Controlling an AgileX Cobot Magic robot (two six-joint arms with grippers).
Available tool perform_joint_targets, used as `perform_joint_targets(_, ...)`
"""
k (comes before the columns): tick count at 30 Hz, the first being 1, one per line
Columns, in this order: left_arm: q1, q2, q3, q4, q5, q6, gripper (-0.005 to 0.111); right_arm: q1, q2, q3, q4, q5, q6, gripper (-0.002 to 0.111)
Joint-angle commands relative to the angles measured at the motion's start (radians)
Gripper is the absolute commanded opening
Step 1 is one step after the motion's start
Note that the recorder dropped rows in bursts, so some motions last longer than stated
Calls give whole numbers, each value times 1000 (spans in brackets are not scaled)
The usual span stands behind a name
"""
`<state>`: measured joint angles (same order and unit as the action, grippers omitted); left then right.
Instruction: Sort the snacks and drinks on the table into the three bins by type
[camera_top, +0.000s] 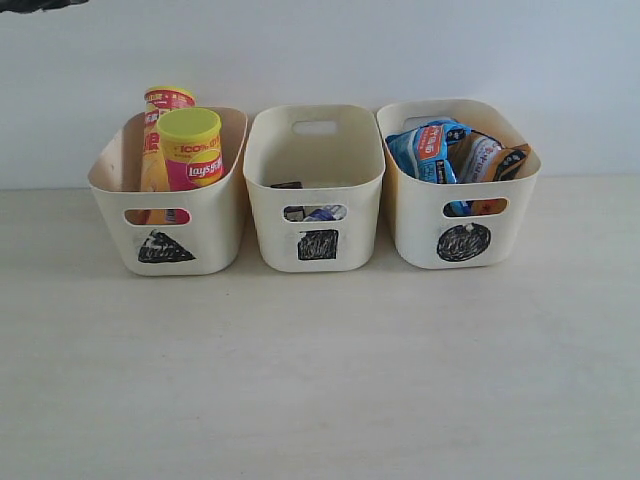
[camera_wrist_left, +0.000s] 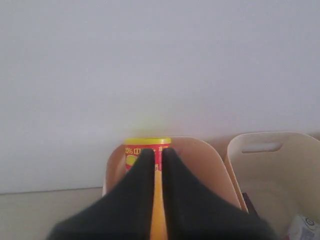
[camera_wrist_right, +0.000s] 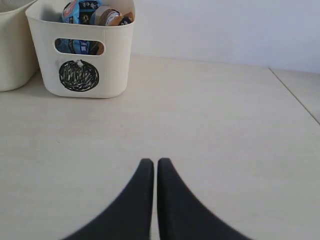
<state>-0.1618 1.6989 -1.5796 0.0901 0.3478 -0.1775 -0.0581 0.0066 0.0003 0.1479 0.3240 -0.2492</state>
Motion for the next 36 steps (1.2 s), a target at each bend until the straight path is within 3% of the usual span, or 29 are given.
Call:
perform_joint_targets(1, 43, -82, 64, -16, 44, -70, 4, -1, -7, 0, -1, -16, 4, 0)
perform_joint_targets(8, 148, -250, 250, -53, 38, -70, 4, -1, -7, 0, -1, -16, 4, 0)
perform_joint_targets(11, 212, -382, 384, -100, 0, -70, 4, -1, -7, 0, -1, -16, 4, 0)
perform_joint_targets(17, 233, -619, 580, -102, -56, -67, 4, -1, -7, 0, -1, -16, 4, 0)
perform_joint_targets(23, 233, -1000, 795, -104, -56, -69, 4, -1, -7, 0, -1, -16, 4, 0)
perform_joint_targets(27, 233, -1173, 859, -110, -28, -69, 4, -1, -7, 0, -1, -16, 4, 0)
perform_joint_targets(36, 233, -1298, 860, -132, 15, -76, 4, -1, -7, 0, -1, -16, 4, 0)
